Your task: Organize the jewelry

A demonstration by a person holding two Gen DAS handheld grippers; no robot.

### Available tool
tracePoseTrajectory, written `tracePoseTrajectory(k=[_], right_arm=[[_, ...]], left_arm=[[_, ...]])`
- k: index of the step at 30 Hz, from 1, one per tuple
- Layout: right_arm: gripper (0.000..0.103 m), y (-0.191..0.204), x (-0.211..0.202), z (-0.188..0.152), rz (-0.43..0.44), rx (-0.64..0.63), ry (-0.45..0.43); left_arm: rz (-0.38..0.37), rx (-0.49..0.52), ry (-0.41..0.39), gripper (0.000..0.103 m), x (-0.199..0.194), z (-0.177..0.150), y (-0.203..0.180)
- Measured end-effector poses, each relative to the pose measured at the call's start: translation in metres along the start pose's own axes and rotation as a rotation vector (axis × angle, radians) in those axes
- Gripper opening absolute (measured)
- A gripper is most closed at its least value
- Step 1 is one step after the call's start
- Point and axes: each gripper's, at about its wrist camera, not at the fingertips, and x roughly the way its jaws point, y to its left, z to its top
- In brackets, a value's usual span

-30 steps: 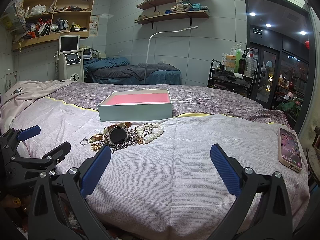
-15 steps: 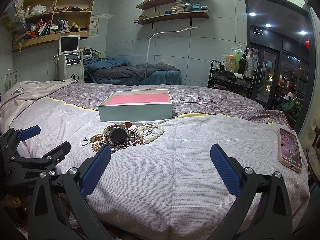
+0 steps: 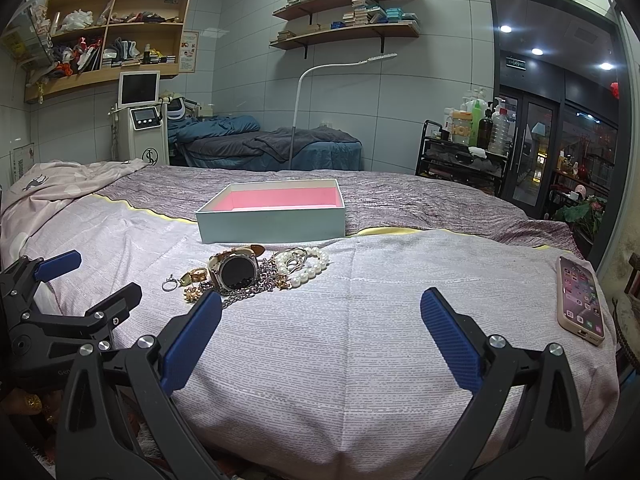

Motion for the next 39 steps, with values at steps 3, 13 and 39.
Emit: tracePoseTrajectory(k=[3,13,39], right_arm=[[0.098,0.000,0.000,0.000,0.001,0.000,0.000],[0.098,0.000,-0.001,0.000,0.000,0.000,-0.001],[0.098,-0.008,0.020,0.012,0.085,0.013,0.066]], left_arm=[[-0.001,0.001,0.001,0.097,0.000,0.000,-0.001],[-0.001,0.001,0.001,0.097,0.000,-0.001,-0.001],[-0.077,0.012,0.064,0.097,0.015,0.015,0.011]])
